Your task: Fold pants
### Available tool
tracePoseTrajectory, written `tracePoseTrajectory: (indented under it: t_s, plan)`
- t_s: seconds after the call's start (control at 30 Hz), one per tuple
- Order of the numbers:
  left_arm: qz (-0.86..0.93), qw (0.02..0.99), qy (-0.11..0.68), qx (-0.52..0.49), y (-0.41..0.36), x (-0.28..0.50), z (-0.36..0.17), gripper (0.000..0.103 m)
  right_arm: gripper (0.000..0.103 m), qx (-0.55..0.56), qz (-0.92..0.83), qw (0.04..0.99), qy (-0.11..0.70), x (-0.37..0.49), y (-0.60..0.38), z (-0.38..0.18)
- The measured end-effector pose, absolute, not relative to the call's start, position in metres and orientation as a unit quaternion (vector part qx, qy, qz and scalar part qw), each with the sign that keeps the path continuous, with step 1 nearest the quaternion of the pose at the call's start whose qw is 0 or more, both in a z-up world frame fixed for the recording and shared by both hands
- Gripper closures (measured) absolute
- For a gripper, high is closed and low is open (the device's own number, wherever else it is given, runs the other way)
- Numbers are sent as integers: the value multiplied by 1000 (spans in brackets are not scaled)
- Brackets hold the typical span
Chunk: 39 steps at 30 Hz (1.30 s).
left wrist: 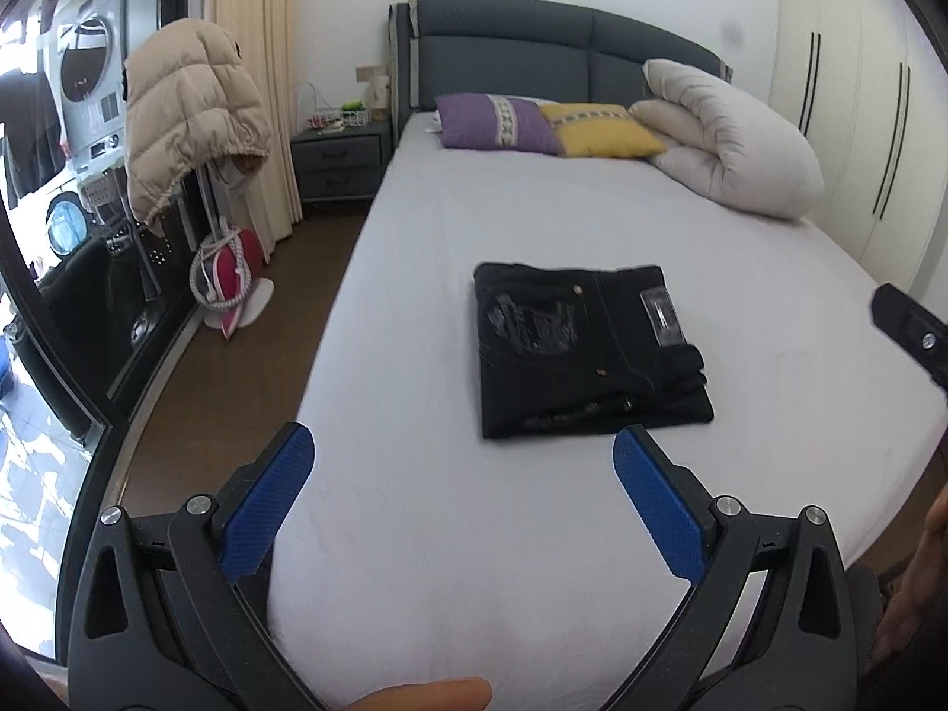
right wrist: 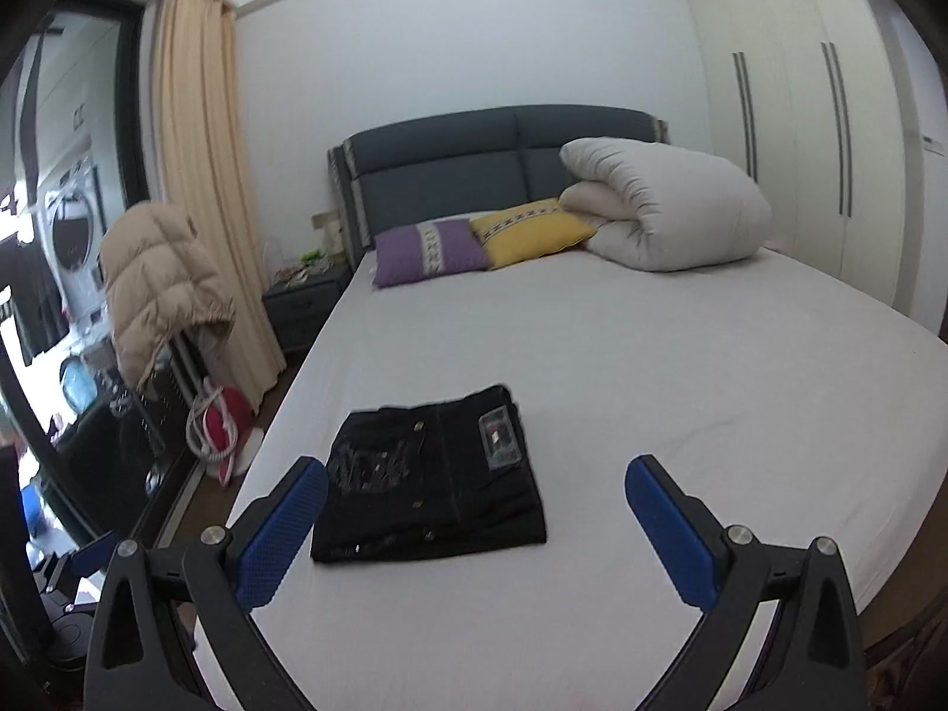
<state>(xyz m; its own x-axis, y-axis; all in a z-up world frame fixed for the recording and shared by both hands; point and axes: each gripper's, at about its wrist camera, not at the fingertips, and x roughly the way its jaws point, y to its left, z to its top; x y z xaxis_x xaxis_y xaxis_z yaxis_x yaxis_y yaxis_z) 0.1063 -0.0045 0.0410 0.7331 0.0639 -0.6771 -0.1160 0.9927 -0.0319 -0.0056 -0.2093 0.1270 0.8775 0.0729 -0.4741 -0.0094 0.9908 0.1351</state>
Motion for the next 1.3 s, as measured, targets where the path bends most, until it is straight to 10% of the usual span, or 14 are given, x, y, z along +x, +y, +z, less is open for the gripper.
tracePoseTrajectory:
  t_s: [1.3]
  plan:
    - [53,914,398,-54,1,115,7,0,0,40,25,953,300,-1,-200,104]
